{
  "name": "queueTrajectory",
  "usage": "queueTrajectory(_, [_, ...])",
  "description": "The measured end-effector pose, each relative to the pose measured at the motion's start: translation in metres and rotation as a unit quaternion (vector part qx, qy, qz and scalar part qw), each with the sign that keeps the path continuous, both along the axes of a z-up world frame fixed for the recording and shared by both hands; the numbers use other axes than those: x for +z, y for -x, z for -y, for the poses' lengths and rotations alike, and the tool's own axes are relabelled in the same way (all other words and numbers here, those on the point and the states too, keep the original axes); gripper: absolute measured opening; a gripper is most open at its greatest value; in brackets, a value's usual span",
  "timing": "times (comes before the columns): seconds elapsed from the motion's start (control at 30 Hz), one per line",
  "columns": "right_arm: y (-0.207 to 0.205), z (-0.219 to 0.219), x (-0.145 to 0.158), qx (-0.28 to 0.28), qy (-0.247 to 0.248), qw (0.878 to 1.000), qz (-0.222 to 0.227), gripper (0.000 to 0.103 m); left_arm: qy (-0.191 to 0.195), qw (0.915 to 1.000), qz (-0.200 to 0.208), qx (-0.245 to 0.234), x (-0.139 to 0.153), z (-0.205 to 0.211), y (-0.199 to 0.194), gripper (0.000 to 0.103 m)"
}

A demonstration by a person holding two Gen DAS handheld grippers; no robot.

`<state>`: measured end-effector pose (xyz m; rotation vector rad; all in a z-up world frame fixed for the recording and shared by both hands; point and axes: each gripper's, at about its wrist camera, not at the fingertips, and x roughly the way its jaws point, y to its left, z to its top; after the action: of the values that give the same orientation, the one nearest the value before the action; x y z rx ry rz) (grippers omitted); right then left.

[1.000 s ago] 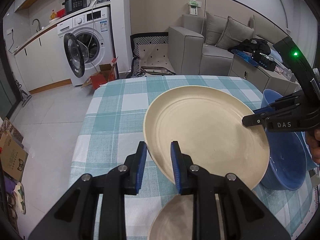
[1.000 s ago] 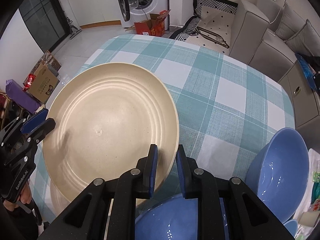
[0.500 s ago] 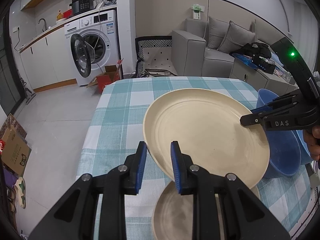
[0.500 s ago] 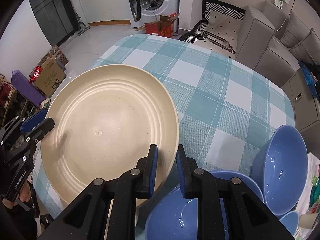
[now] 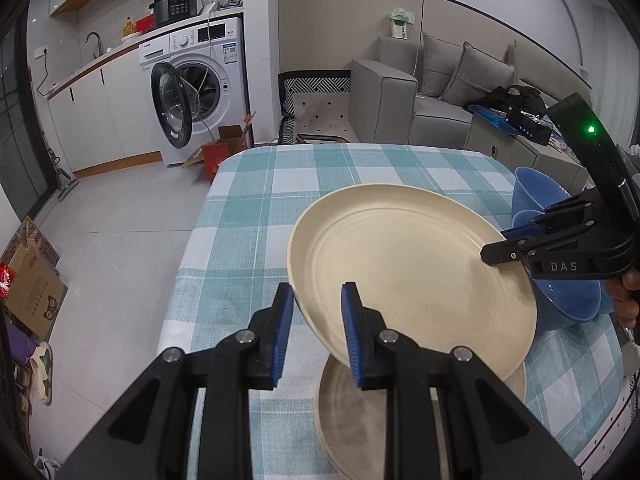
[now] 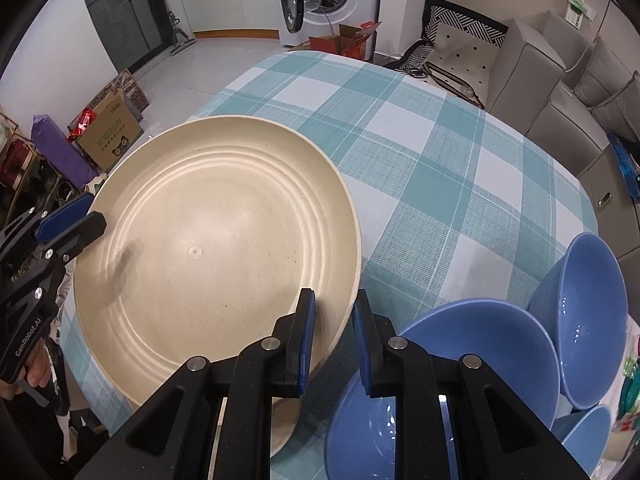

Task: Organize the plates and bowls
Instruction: 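Lift the cream plate with both tools and carry it over the placed plate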

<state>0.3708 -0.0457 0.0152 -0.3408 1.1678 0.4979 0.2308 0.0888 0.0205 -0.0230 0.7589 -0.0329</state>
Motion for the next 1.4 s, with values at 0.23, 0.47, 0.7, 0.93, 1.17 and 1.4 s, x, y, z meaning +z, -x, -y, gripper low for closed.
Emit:
queueTrajectory(0.23, [0.011,-0.002,-0.002,0.006,-0.004,1.000,0.006,0.019,0.001,1.0000,0.003,0.004,-0.001,-0.002,0.014,0.023])
queueTrajectory(0.47, [0.029,-0.005,-0.005,0.017,-0.005,1.000,0.013,0.019,0.001,0.9999,0.003,0.012,-0.004,-0.005,0.028,0.023])
queueTrajectory(0.7, [0.043,-0.005,-0.013,0.023,-0.007,1.000,0.010,0.019,0.004,0.9999,-0.002,0.015,-0.011,-0.004,0.041,0.023])
queueTrajectory(0.93, [0.056,-0.001,-0.014,0.021,-0.009,1.000,0.018,0.019,0.004,0.9999,-0.009,0.010,-0.019,0.000,0.052,0.023])
queueTrajectory(1.17, [0.067,0.001,-0.012,0.027,-0.005,0.999,0.031,0.019,0.004,0.9999,-0.010,0.009,-0.023,0.002,0.061,0.023])
queueTrajectory(1.4, [0.075,0.006,-0.017,0.027,-0.004,0.999,0.032,0.019,-0.006,0.9999,-0.012,0.003,-0.026,0.008,0.068,0.023])
